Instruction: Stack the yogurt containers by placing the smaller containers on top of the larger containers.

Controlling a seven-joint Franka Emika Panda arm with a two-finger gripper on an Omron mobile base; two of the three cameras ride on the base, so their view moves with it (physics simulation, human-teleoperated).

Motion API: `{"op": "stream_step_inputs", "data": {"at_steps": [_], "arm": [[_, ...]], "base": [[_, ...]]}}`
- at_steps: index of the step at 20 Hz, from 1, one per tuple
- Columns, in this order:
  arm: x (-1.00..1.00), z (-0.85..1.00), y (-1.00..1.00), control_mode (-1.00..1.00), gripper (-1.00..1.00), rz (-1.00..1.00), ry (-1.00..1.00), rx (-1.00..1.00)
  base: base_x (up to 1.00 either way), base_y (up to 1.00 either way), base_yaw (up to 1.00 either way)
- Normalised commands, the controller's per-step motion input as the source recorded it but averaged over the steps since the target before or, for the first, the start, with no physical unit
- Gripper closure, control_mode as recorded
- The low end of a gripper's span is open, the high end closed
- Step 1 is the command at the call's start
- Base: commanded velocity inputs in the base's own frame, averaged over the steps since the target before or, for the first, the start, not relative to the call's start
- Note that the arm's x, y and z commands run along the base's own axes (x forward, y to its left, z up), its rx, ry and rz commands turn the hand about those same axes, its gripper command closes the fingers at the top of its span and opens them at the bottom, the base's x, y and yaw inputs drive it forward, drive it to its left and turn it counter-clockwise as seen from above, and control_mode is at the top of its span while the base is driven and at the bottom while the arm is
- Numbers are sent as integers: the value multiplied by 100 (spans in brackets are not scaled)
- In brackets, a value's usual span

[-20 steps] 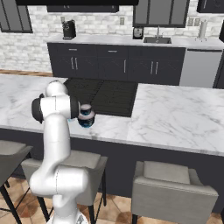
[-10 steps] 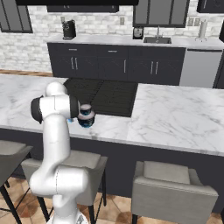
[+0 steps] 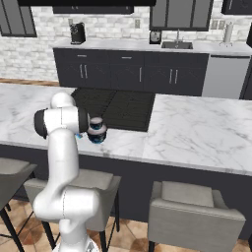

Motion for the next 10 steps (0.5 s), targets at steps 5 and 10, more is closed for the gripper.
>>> {"op": "stream_step_inputs", "data": {"at_steps": [5, 10], "arm": [[0, -7, 0, -100, 100, 1, 0, -11], [0, 0, 2, -100, 100, 3, 0, -17]], "base": [[0, 0, 0], [0, 0, 0]]}}
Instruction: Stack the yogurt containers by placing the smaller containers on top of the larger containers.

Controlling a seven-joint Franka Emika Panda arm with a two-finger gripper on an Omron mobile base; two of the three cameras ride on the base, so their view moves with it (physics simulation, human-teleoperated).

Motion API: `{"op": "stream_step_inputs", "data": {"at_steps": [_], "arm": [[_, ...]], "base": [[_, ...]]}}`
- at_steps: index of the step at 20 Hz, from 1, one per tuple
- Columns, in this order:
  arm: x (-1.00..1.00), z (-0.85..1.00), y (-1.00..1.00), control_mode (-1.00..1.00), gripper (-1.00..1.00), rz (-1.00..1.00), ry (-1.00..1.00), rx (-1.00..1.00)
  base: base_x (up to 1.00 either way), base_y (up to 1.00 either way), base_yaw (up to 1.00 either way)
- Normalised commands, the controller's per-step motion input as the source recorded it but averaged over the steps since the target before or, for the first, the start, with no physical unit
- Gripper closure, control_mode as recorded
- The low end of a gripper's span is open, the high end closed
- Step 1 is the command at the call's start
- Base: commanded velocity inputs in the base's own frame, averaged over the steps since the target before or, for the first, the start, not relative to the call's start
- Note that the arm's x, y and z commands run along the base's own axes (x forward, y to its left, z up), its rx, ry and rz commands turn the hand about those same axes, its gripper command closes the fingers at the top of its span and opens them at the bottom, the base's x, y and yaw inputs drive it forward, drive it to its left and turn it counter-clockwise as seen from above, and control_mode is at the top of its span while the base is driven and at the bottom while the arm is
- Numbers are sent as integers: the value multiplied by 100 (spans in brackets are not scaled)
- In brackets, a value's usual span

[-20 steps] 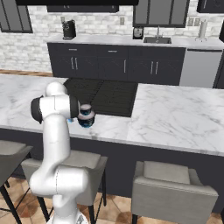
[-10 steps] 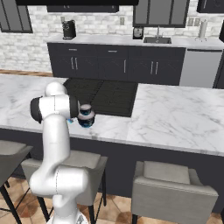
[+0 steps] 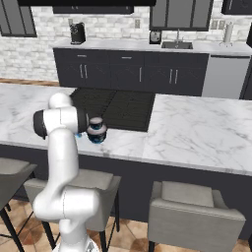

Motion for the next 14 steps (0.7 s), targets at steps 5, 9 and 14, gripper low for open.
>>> {"op": "stream_step_inputs", "data": {"at_steps": [5, 9, 14], "arm": [[0, 3, 4, -100, 100, 9, 0, -19], [0, 30, 5, -100, 100, 10, 0, -18], [0, 49, 0, -100, 100, 11, 0, -14]], "base": [[0, 0, 0], [0, 0, 0], [0, 0, 0]]}}
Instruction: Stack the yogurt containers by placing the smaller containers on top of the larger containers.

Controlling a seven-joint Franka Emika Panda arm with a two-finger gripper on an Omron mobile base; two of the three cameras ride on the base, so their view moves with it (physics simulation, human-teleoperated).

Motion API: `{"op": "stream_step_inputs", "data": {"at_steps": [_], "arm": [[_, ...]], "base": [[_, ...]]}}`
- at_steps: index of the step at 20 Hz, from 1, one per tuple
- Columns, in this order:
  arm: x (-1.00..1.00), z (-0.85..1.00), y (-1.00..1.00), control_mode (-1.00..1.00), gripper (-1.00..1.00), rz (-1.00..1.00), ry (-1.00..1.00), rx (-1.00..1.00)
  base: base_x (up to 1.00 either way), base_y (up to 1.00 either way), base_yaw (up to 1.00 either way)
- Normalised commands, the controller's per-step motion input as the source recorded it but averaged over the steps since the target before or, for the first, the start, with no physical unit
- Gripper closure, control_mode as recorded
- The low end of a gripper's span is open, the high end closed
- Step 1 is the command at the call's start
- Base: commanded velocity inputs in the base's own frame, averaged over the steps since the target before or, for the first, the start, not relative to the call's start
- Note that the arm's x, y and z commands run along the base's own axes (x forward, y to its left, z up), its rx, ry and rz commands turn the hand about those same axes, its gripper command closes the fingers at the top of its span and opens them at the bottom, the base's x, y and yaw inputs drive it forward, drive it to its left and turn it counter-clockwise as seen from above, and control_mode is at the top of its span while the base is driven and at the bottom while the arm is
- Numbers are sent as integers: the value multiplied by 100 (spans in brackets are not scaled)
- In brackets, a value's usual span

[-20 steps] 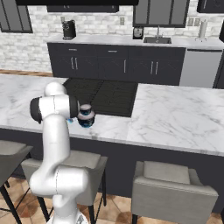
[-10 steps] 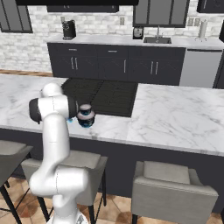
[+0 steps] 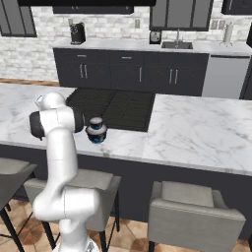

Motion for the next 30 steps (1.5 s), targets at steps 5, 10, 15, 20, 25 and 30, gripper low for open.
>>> {"op": "stream_step_inputs", "data": {"at_steps": [5, 10, 15, 20, 25, 30], "arm": [[-21, 44, 0, -100, 100, 12, 0, -11], [-42, 28, -1, -100, 100, 14, 0, -4], [-46, 38, -15, -100, 100, 14, 0, 0], [-29, 47, -41, -100, 100, 15, 0, 0], [-19, 38, -49, -100, 100, 14, 0, 0], [-1, 43, -27, -100, 100, 13, 8, 0]], "base": [[0, 0, 0], [0, 0, 0], [0, 0, 0], [0, 0, 0], [0, 0, 0], [0, 0, 0]]}}
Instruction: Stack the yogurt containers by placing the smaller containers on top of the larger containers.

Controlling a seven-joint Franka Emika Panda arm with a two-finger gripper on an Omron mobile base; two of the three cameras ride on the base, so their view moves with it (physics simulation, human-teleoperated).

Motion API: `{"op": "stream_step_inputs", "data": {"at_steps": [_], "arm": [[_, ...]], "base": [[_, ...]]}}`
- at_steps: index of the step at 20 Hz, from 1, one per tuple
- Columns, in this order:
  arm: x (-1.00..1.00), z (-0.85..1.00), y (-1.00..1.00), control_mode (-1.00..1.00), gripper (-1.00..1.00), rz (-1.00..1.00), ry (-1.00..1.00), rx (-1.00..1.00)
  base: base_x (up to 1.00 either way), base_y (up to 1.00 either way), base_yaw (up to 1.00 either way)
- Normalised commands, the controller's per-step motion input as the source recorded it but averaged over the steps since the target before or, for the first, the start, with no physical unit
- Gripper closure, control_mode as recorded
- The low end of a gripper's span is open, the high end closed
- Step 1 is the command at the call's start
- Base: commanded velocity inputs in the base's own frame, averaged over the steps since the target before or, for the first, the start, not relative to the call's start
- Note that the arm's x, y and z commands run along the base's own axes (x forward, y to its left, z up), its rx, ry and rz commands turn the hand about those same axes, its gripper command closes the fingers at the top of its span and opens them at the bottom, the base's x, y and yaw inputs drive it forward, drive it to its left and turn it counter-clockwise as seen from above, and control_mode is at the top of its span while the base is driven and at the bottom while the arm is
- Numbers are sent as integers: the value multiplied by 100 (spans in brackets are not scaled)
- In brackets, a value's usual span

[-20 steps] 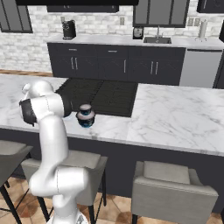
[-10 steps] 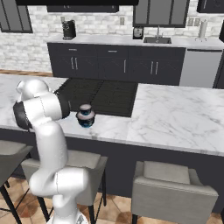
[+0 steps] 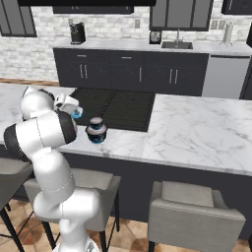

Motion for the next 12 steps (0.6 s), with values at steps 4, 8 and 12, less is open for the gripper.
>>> {"op": "stream_step_inputs", "data": {"at_steps": [4, 8, 12], "arm": [[0, 42, -12, -100, 100, 14, 24, 0], [0, 26, -5, -100, 100, 13, 32, 0], [0, 2, -2, -100, 100, 13, 37, 0]], "base": [[0, 0, 0], [0, 0, 0], [0, 0, 0]]}}
